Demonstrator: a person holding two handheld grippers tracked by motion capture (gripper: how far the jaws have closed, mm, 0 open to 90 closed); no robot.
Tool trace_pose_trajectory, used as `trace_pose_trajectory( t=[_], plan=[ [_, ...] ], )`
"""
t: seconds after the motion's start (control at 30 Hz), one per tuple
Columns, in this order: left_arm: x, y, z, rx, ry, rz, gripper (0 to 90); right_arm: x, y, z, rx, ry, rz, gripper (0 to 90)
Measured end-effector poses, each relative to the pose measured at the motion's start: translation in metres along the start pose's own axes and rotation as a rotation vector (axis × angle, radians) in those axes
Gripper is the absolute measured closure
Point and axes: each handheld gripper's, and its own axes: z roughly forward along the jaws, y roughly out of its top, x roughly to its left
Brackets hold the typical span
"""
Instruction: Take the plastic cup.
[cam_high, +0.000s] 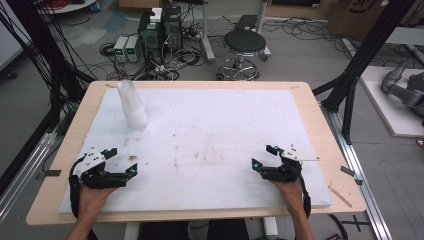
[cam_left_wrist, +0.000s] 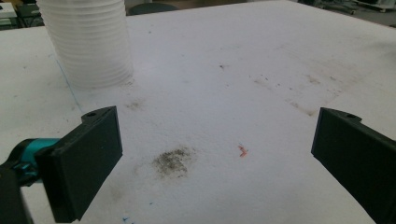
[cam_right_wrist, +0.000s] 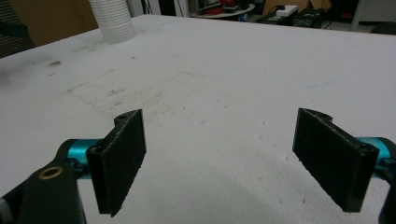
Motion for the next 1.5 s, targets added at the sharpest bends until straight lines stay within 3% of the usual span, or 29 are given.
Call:
trace_pose_trajectory(
  t=[0.17, 0.37, 0.6, 0.77, 0.97, 1.03, 1.17, 1.5],
  plan=[
    [0.001, 0.0, -0.001, -0.005, 0.002, -0.009, 1.8, -0.001, -0.001, -0.002, -0.021, 0.017, 0.001, 16.9],
    [0.0, 0.0, -0.001, -0.004, 0.003, 0.003, 1.8, -0.002, -0.001, -0.001, -0.011, 0.019, 0.013, 16.9],
    [0.002, 0.0, -0.001, -0.013, -0.005, -0.02, 1.8, -0.003, 0.0, -0.001, -0.008, 0.022, 0.017, 16.9],
    [0.003, 0.0, -0.002, -0.015, -0.016, -0.02, 1.8, -0.001, 0.0, -0.001, -0.008, 0.013, 0.0, 16.9],
    [0.004, 0.001, -0.003, -0.03, -0.022, -0.025, 1.8, -0.002, 0.0, 0.0, 0.0, 0.019, 0.014, 16.9],
    [0.006, 0.007, -0.007, -0.049, -0.036, -0.011, 1.8, -0.002, 0.0, 0.0, 0.006, 0.016, 0.017, 16.9],
    [0.01, 0.018, -0.011, -0.065, -0.05, -0.021, 1.8, -0.002, 0.0, 0.001, 0.007, 0.013, 0.012, 16.9],
    [0.037, 0.076, -0.019, -0.117, -0.075, -0.028, 1.8, -0.003, 0.001, 0.001, 0.013, 0.018, 0.02, 16.9]
  ],
)
